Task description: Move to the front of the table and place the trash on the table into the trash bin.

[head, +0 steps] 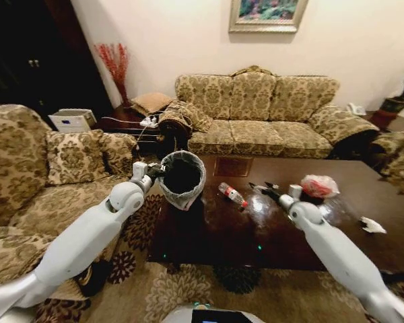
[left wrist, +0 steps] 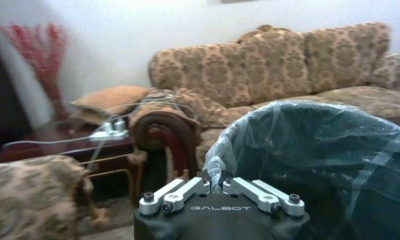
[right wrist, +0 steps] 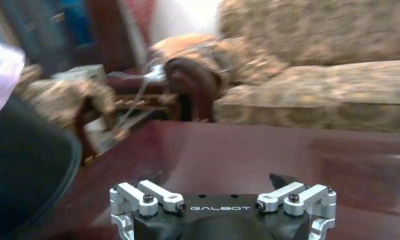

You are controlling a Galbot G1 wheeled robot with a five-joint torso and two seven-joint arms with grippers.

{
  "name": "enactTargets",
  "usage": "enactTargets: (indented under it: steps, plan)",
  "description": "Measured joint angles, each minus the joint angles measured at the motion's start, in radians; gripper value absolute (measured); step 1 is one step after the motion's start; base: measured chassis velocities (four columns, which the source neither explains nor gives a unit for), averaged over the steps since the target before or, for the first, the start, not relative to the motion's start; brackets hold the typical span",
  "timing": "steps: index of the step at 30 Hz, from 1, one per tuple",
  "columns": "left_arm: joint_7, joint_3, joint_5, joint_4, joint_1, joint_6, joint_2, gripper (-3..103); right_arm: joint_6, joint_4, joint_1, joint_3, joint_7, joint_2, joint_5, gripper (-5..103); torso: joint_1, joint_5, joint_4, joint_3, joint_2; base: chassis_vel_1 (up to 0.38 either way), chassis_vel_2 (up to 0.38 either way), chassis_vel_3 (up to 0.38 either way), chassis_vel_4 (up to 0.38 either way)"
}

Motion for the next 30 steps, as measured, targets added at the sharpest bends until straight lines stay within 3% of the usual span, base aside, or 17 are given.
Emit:
enactTargets:
  steps: [5, 10, 21, 25, 27, 30]
  plan:
    - [-0.005, -0.005, -0.001, 0.013, -0.006, -0.019, -0.006, 4, -0.011, -0.129, 0.108, -0.151, -0.063, 0.049, -0.087, 100, 0.000, -0.0001, -0.0004, 0.000, 0.000, 0.046, 0.028, 0.016, 0.035]
    - [-0.004, -0.005, -0.002, 0.021, -0.011, -0.026, -0.011, 4, -0.002, -0.246, 0.164, -0.197, -0.121, 0.109, -0.181, 100, 0.000, 0.0003, -0.0014, 0.000, 0.000, 0.000, 0.000, 0.000, 0.000]
    - [-0.003, -0.004, -0.002, 0.039, -0.028, -0.025, -0.008, 4, 0.017, -0.395, 0.232, -0.240, -0.129, 0.201, -0.228, 103, 0.000, 0.0000, -0.0005, 0.000, 0.000, 0.000, 0.000, 0.000, 0.000]
    - [-0.002, -0.004, -0.012, 0.039, -0.029, -0.023, -0.008, 4, 0.026, -0.416, 0.221, -0.232, -0.125, 0.204, -0.247, 90, 0.000, 0.0001, -0.0009, 0.000, 0.000, 0.000, 0.000, 0.000, 0.000]
    - [-0.001, -0.004, -0.014, 0.039, -0.029, -0.022, -0.009, 4, 0.027, -0.417, 0.216, -0.228, -0.124, 0.204, -0.249, 90, 0.000, 0.0000, -0.0010, 0.000, 0.000, 0.000, 0.000, 0.000, 0.000]
    - [-0.001, 0.000, -0.015, 0.044, -0.035, -0.011, -0.011, 4, 0.015, -0.413, 0.196, -0.212, -0.126, 0.199, -0.250, 74, 0.000, 0.0001, -0.0011, 0.000, 0.000, 0.000, 0.000, 0.000, 0.000]
